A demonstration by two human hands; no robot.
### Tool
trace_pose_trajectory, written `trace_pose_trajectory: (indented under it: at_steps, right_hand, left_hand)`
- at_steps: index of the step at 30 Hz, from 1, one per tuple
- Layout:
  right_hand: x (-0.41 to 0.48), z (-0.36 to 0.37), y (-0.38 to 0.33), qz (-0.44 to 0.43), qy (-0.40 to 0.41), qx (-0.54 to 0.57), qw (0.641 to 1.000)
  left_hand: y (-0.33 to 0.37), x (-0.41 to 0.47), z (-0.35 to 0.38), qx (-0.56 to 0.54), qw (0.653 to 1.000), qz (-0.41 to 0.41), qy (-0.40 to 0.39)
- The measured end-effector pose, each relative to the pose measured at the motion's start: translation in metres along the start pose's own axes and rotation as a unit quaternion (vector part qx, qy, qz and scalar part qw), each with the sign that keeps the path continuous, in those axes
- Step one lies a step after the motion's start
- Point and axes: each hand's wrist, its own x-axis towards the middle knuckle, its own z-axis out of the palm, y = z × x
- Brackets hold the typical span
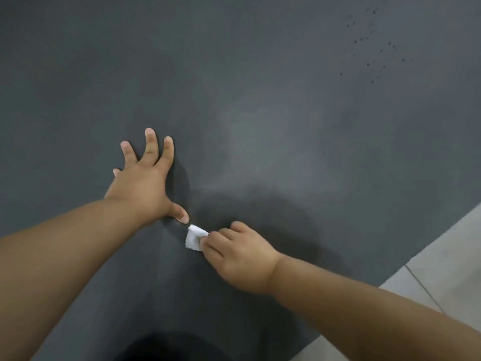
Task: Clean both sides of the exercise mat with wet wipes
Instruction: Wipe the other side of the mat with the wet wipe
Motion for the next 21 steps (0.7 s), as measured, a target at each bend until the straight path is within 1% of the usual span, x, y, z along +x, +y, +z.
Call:
trace_pose_trajectory:
  at_steps: [2,4,6,8,9,10,11,13,15,16,18,20,21]
  right_hand:
    - [0.008,-0.01,0.026,0.001,0.023,0.001,1.0]
    - [0.019,-0.029,0.074,0.058,0.07,-0.037,0.995]
    - [0.029,-0.057,0.126,0.18,0.111,-0.097,0.973]
    - [0.039,-0.084,0.164,0.311,0.118,-0.12,0.935]
    - [0.044,-0.092,0.174,0.361,0.111,-0.121,0.918]
    - [0.05,-0.094,0.179,0.39,0.108,-0.12,0.906]
    - [0.057,-0.092,0.176,0.394,0.113,-0.116,0.905]
    - [0.07,-0.078,0.152,0.329,0.122,-0.093,0.932]
    - [0.071,-0.056,0.11,0.211,0.116,-0.065,0.968]
    - [0.066,-0.043,0.087,0.146,0.091,-0.052,0.984]
    - [0.053,-0.029,0.05,0.043,0.024,-0.027,0.998]
    - [0.05,-0.032,0.044,0.002,-0.016,-0.016,1.0]
    - [0.055,-0.038,0.058,0.004,-0.014,-0.024,1.0]
  left_hand:
    - [0.0,0.001,0.0,-0.001,1.0,-0.001,-0.001]
    - [-0.001,0.001,0.001,0.002,1.0,-0.004,-0.005]
    - [-0.001,0.002,0.002,0.007,1.0,-0.004,-0.006]
    - [-0.001,0.002,0.003,0.008,1.0,-0.004,-0.01]
    - [-0.001,0.003,0.003,0.009,1.0,-0.002,-0.012]
    - [-0.001,0.003,0.002,0.01,1.0,0.0,-0.014]
    - [-0.001,0.003,0.002,0.01,1.0,0.001,-0.016]
    - [-0.001,0.003,0.0,0.013,1.0,0.001,-0.021]
    - [-0.001,0.004,0.0,0.016,1.0,0.004,-0.022]
    - [-0.001,0.005,0.0,0.013,1.0,0.008,-0.022]
    - [-0.002,0.005,-0.001,0.008,1.0,0.011,-0.026]
    - [-0.002,0.004,0.0,0.007,0.999,0.011,-0.032]
    - [-0.002,0.005,0.0,0.008,0.999,0.012,-0.034]
